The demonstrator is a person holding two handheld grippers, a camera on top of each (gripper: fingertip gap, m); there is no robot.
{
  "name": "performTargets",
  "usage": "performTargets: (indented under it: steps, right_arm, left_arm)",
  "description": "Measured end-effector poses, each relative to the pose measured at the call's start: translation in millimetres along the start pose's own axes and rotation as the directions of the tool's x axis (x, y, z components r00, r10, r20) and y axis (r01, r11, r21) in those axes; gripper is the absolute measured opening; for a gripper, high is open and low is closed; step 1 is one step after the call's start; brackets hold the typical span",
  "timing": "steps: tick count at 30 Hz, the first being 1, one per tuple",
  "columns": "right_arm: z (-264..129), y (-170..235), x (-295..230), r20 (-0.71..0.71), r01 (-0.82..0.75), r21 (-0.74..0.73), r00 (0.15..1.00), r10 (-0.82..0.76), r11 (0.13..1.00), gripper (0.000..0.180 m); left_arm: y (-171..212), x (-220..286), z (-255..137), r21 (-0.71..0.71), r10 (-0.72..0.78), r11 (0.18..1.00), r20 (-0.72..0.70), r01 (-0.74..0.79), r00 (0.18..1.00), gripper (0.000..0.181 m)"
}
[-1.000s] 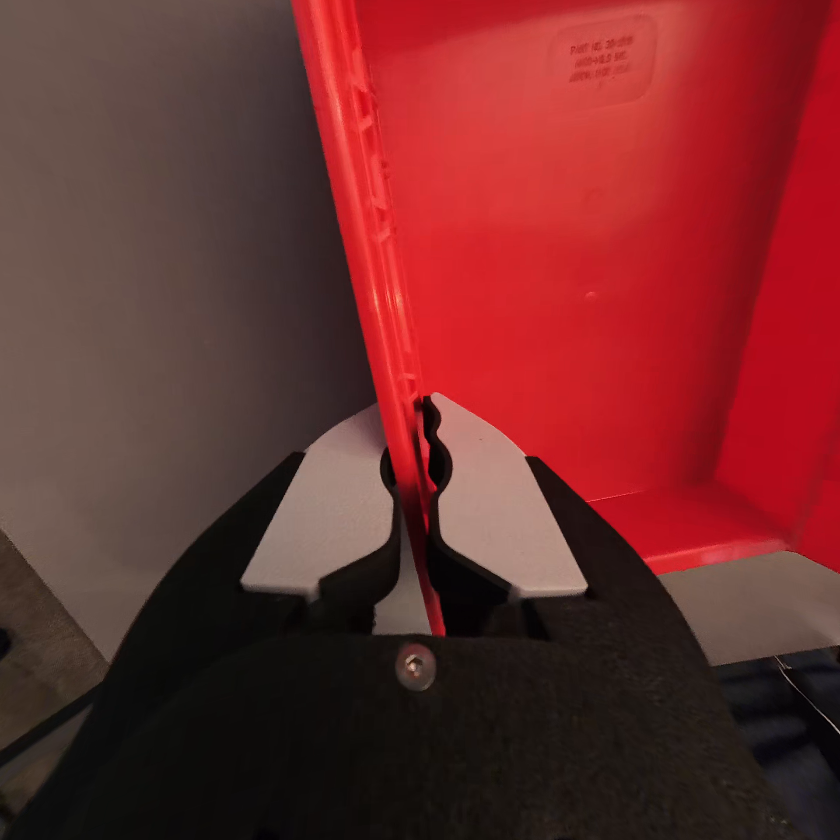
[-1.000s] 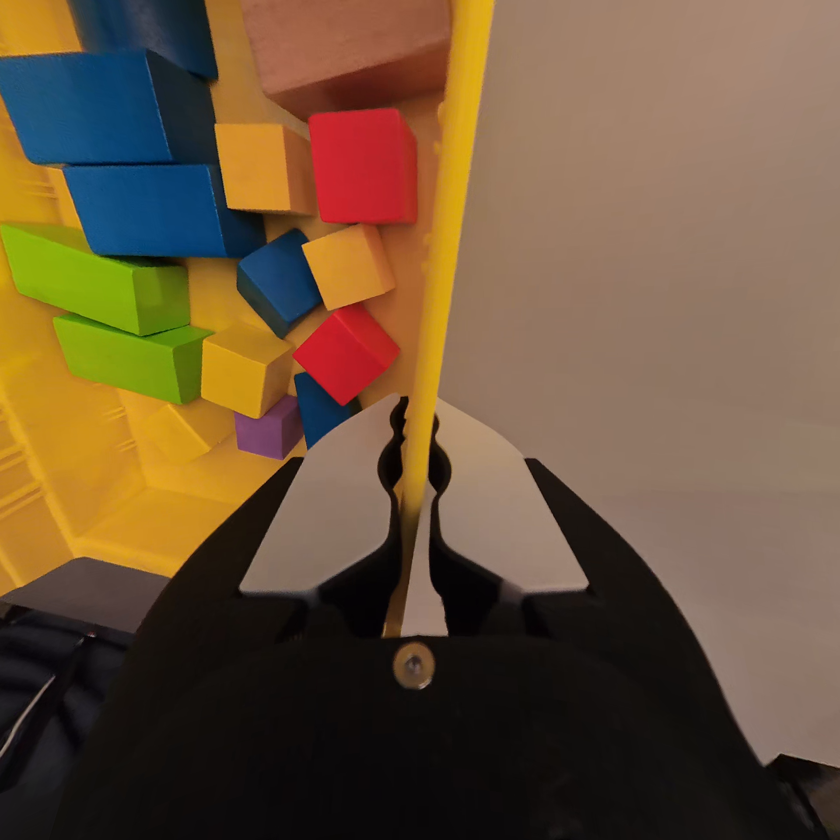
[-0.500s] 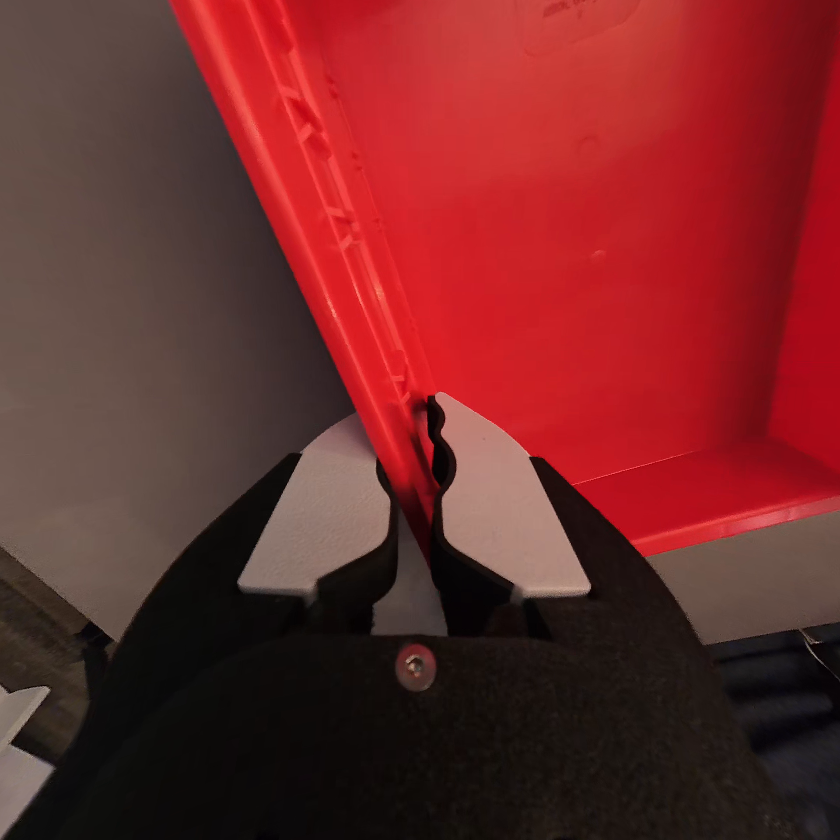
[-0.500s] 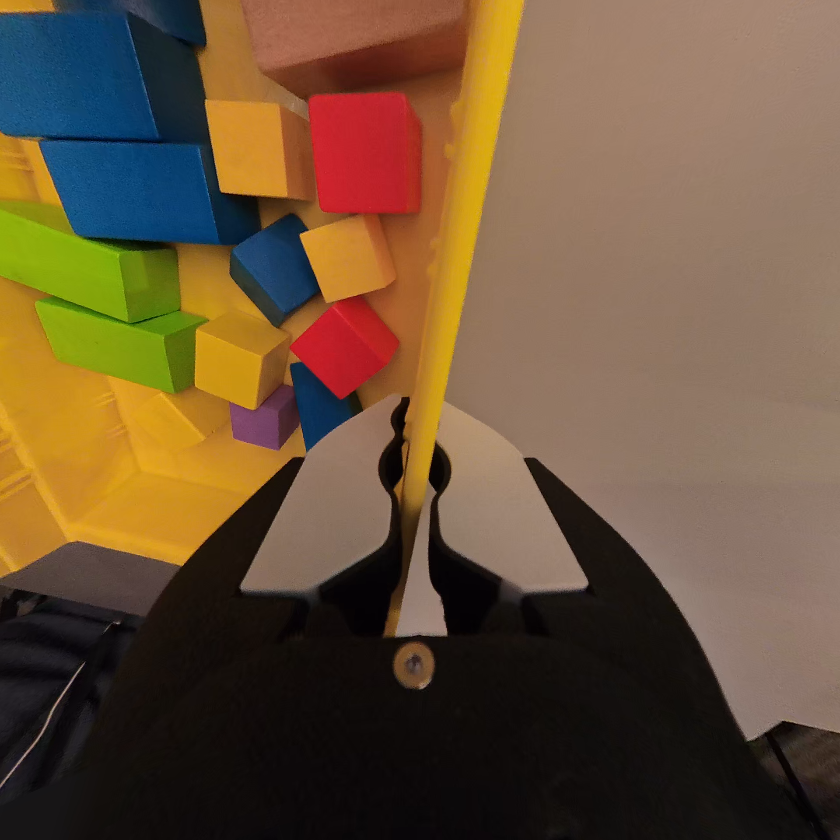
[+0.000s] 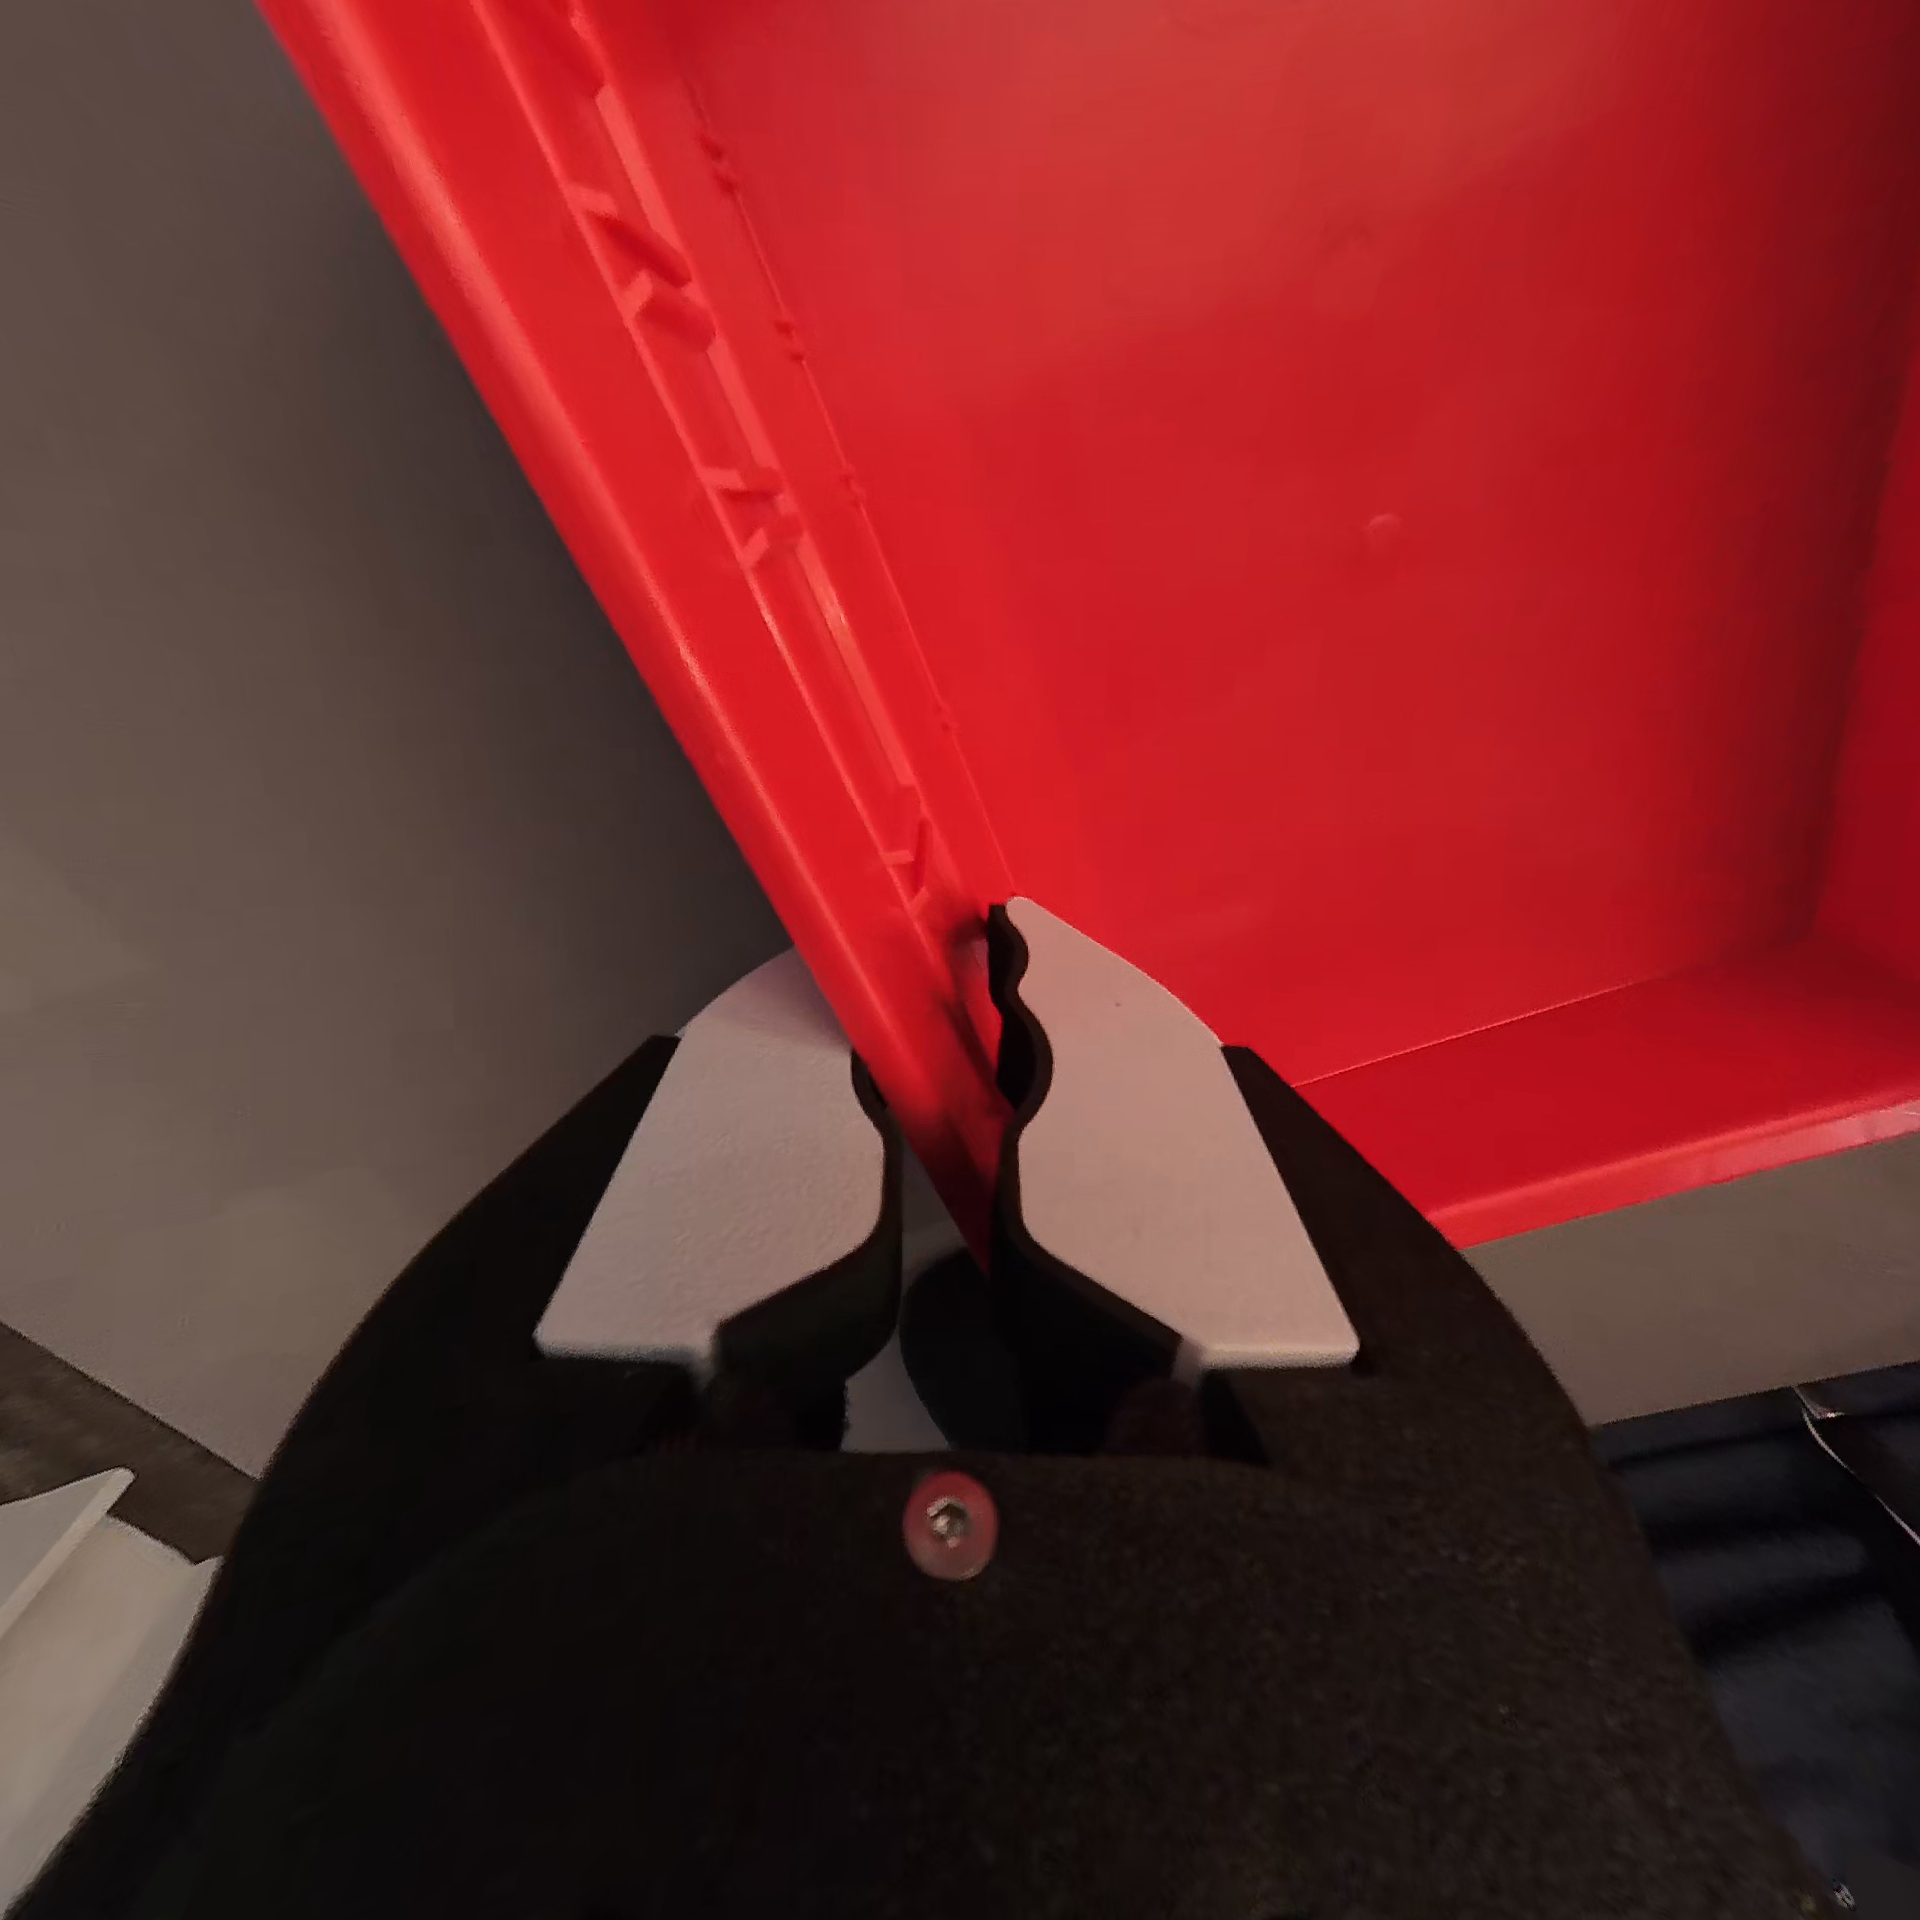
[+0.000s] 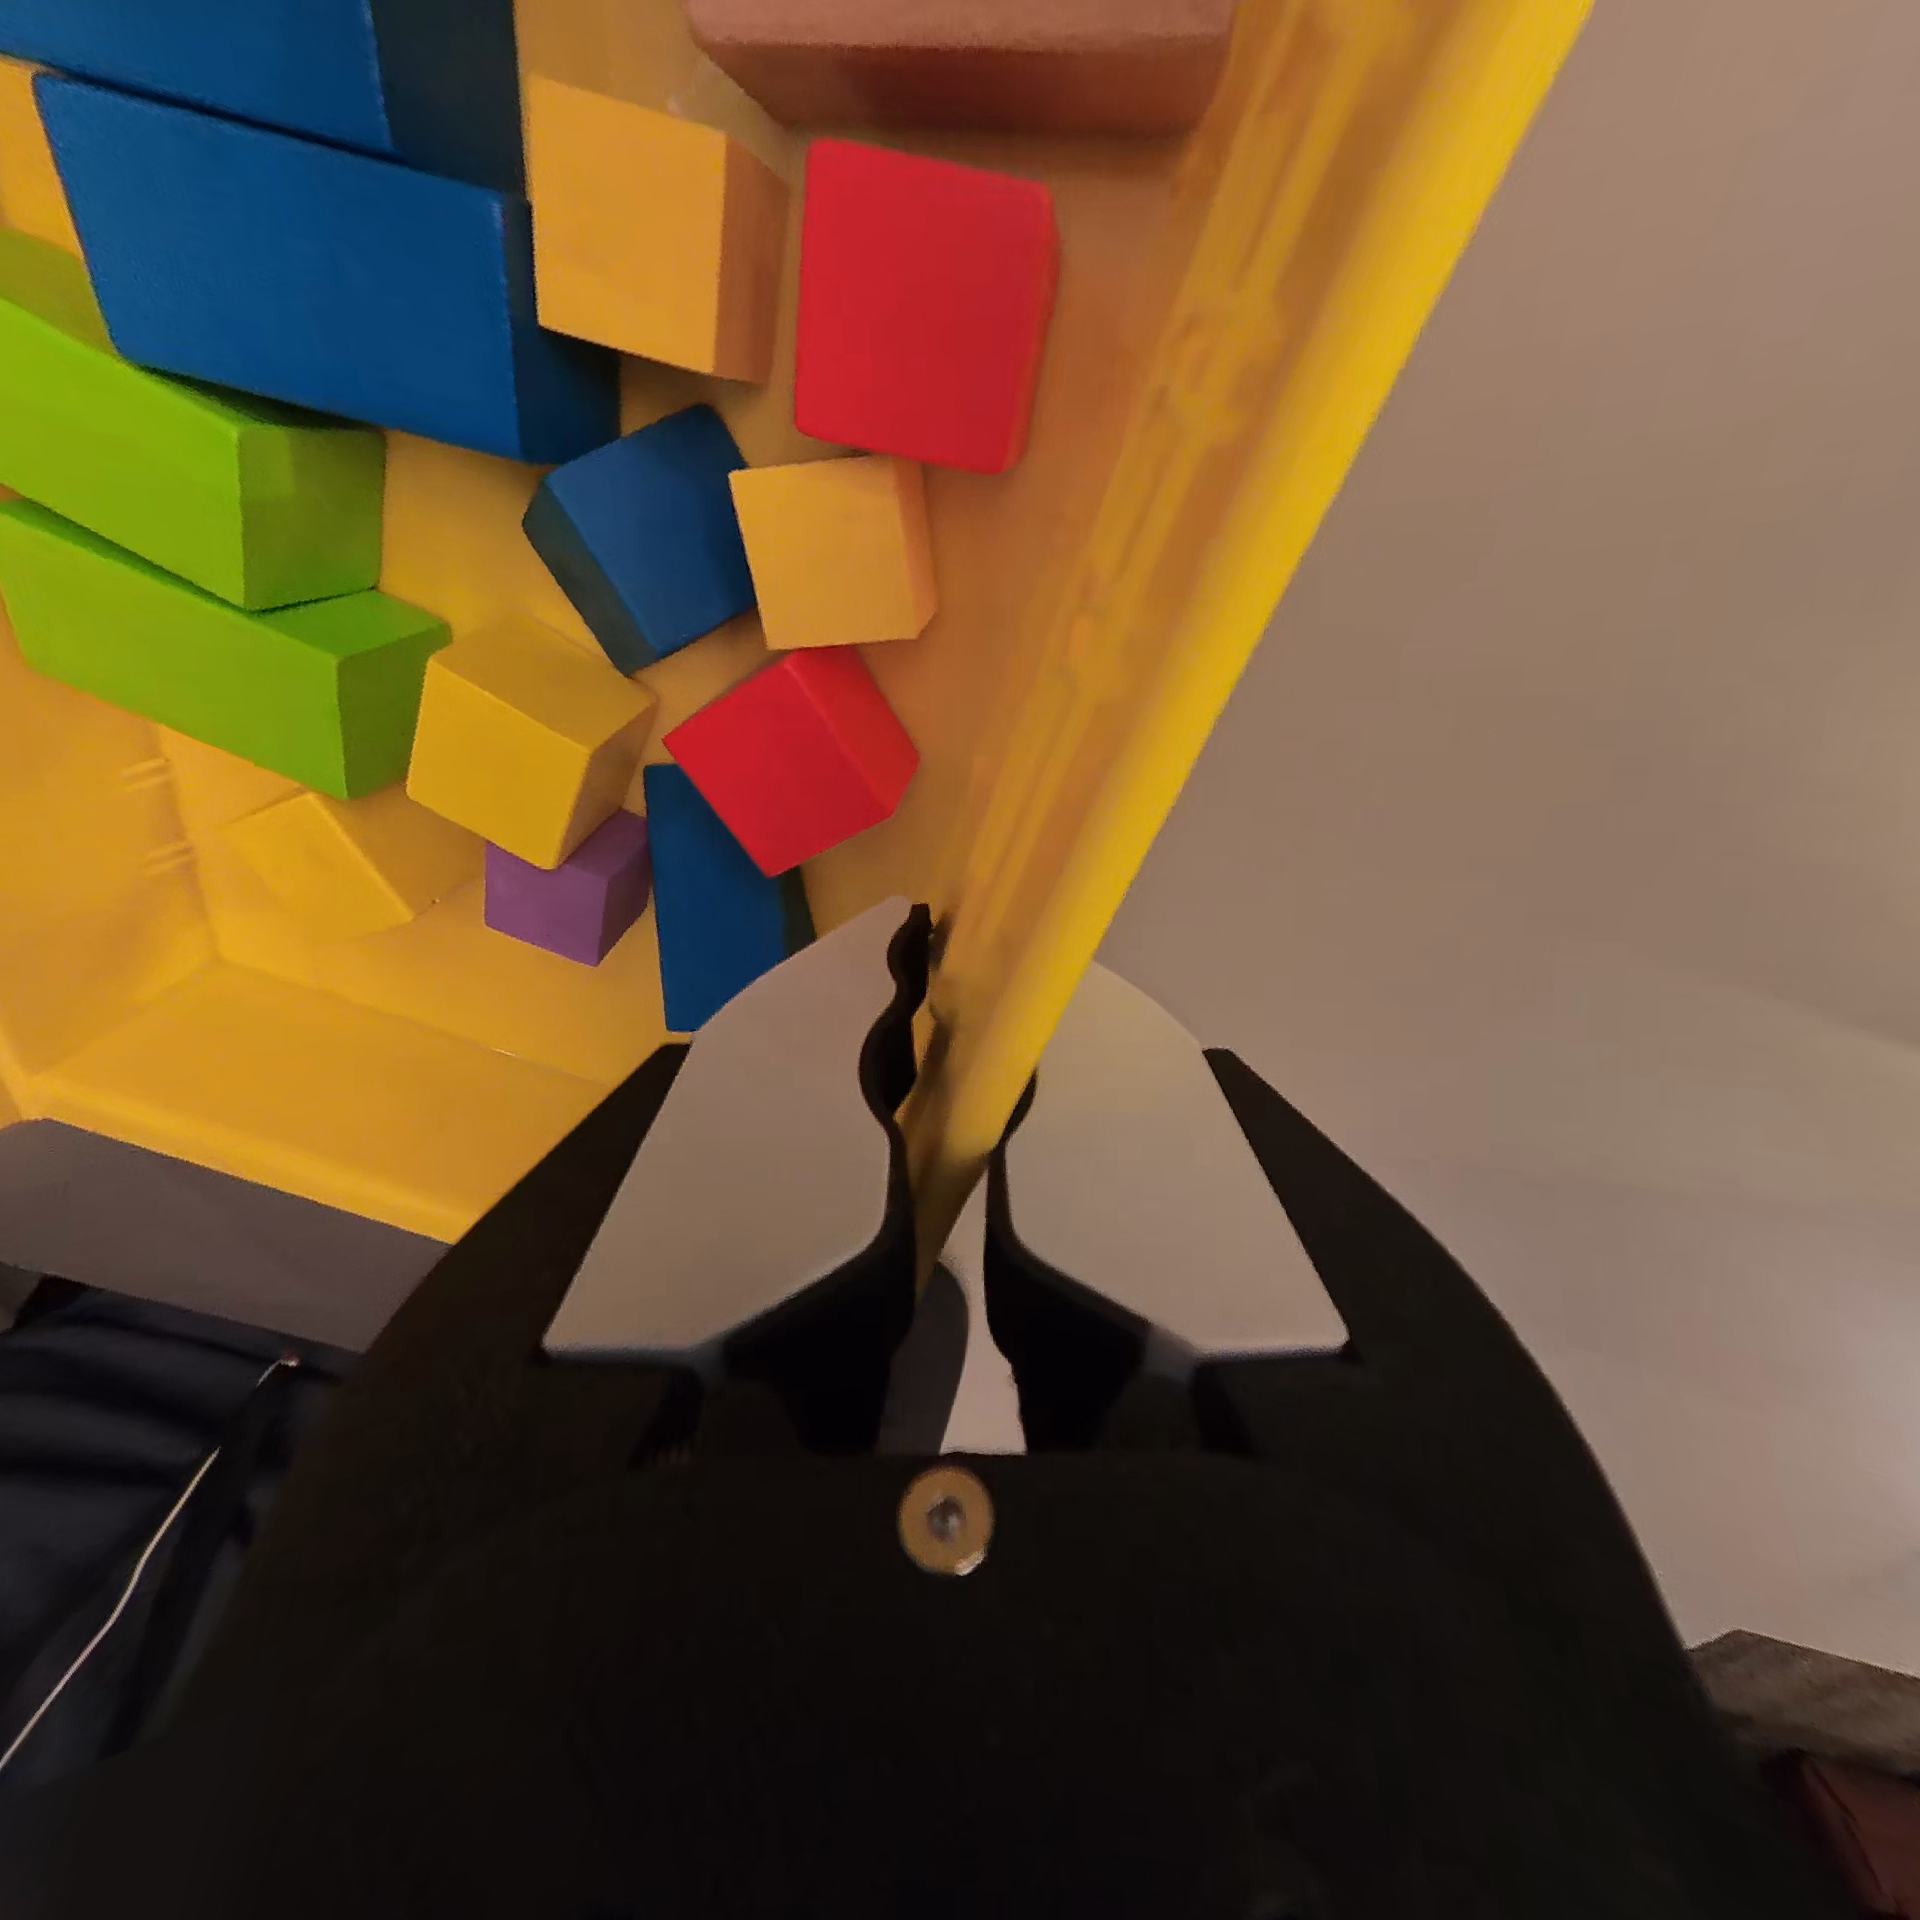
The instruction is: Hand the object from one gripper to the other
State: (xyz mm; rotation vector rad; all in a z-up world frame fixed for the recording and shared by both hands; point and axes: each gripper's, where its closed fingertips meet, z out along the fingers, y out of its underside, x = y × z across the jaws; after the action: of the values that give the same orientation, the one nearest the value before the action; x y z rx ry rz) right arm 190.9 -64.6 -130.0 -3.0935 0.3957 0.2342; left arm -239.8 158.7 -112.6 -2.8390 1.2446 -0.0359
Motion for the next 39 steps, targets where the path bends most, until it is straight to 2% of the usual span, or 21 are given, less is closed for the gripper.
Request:
performTargets:
  steps: [12,15,20,23,26,27,28,30,33,39]
  right_arm:
    - [5,-19,-36,-0.012,0.105,0.013,0.994,-0.104,0.994,0.009]
    - [1,-19,-37,0.004,0.116,0.014,0.993,-0.116,0.993,0.012]
    - [-50,-34,-34,-0.069,0.121,0.258,0.992,-0.107,0.958,0.012]
    - [-108,-50,-64,-0.119,0.213,0.533,0.977,-0.177,0.819,0.012]
    - [-154,-60,-142,-0.066,0.286,0.764,0.926,-0.370,0.578,0.018]
    - [-158,-58,-172,-0.017,0.280,0.797,0.896,-0.444,0.535,0.021]
    - [-153,-54,-203,0.051,0.278,0.800,0.852,-0.521,0.531,0.020]
    - [-129,-47,-251,0.159,0.298,0.742,0.792,-0.590,0.600,0.017]
    - [-84,-63,-270,0.068,0.410,0.604,0.828,-0.556,0.684,0.017]
    - [-50,-93,-269,0.076,0.353,0.428,0.903,-0.423,0.832,0.021]
  left_arm:
    - [-6,16,0,0.005,0.047,0.999,0.008,-0.047,0.999,0.019]
    - [-20,12,-12,0.102,0.055,0.993,0.024,-0.057,0.998,0.028]
    - [-28,18,-49,0.286,0.101,0.954,-0.026,-0.090,0.995,0.045]
    - [-23,13,-76,0.380,0.098,0.922,-0.030,-0.079,0.995,0.047]
    - [-16,5,-99,0.457,0.076,0.887,-0.023,-0.057,0.997,0.047]
    - [-13,2,-105,0.476,0.069,0.878,-0.026,-0.049,0.997,0.047]
    - [-11,0,-110,0.492,0.065,0.870,-0.030,-0.042,0.997,0.046]
    - [-7,-2,-116,0.511,0.066,0.859,-0.041,-0.036,0.997,0.044]
    - [-4,-1,-119,0.517,0.083,0.855,-0.050,-0.046,0.995,0.044]
    - [-5,1,-119,0.518,0.121,0.852,-0.055,-0.075,0.991,0.043]
